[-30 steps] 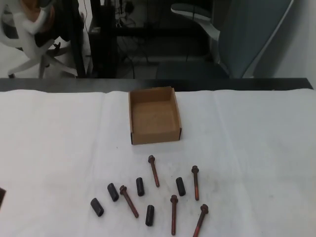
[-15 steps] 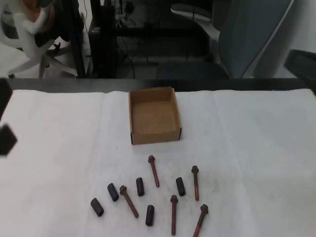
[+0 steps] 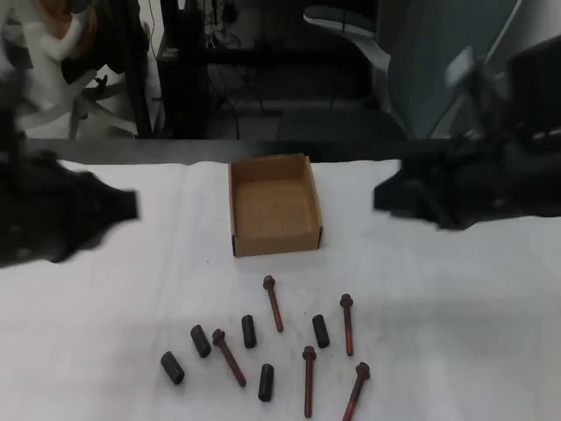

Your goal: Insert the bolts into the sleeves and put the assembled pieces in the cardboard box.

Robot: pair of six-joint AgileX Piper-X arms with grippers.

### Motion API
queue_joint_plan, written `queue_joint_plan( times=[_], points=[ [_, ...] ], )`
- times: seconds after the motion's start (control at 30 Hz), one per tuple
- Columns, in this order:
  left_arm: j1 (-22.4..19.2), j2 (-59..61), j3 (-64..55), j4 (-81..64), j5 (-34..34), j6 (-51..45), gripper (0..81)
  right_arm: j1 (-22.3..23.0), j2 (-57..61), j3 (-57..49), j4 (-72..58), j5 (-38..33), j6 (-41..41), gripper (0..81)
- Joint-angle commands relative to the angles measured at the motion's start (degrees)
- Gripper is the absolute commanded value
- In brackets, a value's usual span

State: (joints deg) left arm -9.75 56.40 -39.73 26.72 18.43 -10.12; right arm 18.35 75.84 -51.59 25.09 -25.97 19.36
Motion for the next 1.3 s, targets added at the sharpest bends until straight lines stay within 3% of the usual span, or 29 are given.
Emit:
queue_joint_plan(
  times=[0.0, 0.1, 0.13, 0.17, 0.23, 0.33, 0.63, 0.93, 1.27],
  points=[
    [-3.1, 4.0, -0.8, -3.8, 1.0, 0.7, 22.1, 2.3, 4.1, -1.7, 1.3, 0.0, 0.1, 34.2],
    [-3.6, 8.4, -0.8, -6.6, 1.0, -0.1, 52.5, 3.5, 6.4, -2.2, 1.3, 0.1, 1.5, 34.2],
    [-3.6, 9.8, -0.8, -7.6, 0.4, -1.7, 66.6, 3.7, 6.9, -2.1, 1.3, 0.5, 1.5, 34.4],
    [-3.5, 11.1, -0.8, -8.2, -0.7, -3.8, 70.0, 3.8, 7.5, -2.1, 1.3, 1.5, 1.2, 36.7],
    [-3.5, 13.2, -0.8, -8.4, -3.7, -6.9, 70.0, 4.0, 8.5, -2.1, 1.3, 4.5, 1.0, 46.3],
    [-3.5, 16.4, -0.8, -6.1, -5.5, -10.4, 70.0, 4.0, 10.8, -2.1, 1.3, 7.5, 1.2, 70.0],
    [-4.6, 21.4, -0.8, 5.2, -6.8, -20.7, 70.0, 5.7, 16.1, -2.4, 5.5, 15.0, 1.7, 70.0],
    [-11.1, 22.4, -0.8, 2.9, -13.7, -30.0, 70.0, 8.4, 19.9, -2.5, 5.7, 19.2, 6.2, 67.8],
    [-11.6, 28.3, -0.8, 8.1, -15.8, -35.5, 69.2, 8.8, 21.4, -3.5, 5.6, 17.0, 5.9, 67.8]
  ],
)
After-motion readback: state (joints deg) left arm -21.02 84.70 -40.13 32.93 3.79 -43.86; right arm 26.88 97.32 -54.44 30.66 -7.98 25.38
